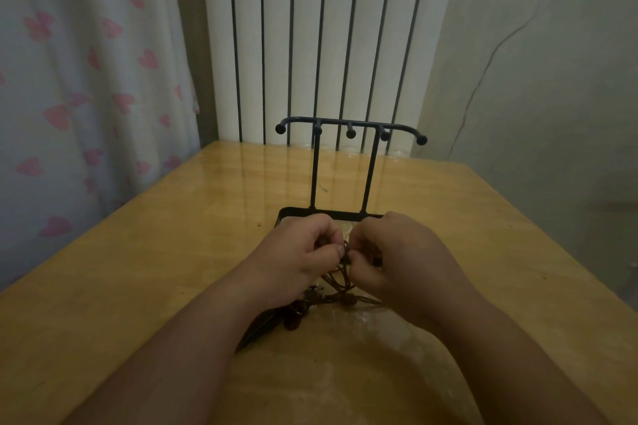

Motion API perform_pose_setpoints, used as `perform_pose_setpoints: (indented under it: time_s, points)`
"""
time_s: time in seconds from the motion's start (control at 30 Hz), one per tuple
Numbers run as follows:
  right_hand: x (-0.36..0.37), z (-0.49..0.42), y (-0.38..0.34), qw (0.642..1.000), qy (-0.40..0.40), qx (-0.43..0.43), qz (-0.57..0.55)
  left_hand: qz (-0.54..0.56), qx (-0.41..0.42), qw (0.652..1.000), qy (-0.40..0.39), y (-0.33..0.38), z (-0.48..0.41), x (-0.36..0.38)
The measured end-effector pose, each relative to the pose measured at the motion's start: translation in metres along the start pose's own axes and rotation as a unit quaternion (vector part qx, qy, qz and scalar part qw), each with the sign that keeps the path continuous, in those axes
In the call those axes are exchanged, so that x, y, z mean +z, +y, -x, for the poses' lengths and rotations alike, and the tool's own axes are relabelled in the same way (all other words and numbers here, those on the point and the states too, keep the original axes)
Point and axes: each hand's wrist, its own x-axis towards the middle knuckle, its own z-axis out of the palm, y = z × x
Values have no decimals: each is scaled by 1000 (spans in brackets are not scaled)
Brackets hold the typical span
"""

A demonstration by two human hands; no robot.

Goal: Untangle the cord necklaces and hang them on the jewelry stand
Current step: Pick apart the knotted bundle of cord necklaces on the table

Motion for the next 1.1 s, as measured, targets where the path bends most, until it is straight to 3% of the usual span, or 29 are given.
perform_pose_setpoints:
  time_s: [0.8,1.1]
  points:
    - [3,1,-5,998,-44,8,-39,70,-34,996,-53,-7,0,-2]
    - [7,2,-4,996,-21,17,-80,135,-44,988,-63,-6,-1,0]
